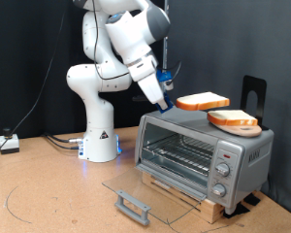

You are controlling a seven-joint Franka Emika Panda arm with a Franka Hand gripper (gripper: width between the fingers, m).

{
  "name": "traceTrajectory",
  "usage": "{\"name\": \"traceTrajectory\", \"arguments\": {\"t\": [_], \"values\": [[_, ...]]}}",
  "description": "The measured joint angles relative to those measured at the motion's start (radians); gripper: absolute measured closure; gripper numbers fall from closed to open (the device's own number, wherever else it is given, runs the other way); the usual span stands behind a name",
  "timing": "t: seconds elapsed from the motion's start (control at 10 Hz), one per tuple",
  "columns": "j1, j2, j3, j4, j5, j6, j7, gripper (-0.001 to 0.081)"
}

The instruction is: Make a piece of toast with the oven

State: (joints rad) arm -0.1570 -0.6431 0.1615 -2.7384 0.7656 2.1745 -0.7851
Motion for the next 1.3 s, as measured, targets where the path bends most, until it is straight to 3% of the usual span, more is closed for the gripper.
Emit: {"name": "traceTrajectory", "arguments": {"t": [0.4, 0.9, 1.1, 1.3], "values": [[-0.077, 0.0, -0.127, 0.002, -0.06, -0.064, -0.086, 0.0411], [-0.182, 0.0, -0.267, 0.02, -0.24, -0.173, -0.2, 0.0411], [-0.218, -0.001, -0.298, 0.035, -0.275, -0.197, -0.212, 0.0411], [-0.217, 0.005, -0.295, 0.027, -0.274, -0.194, -0.225, 0.0411]]}}
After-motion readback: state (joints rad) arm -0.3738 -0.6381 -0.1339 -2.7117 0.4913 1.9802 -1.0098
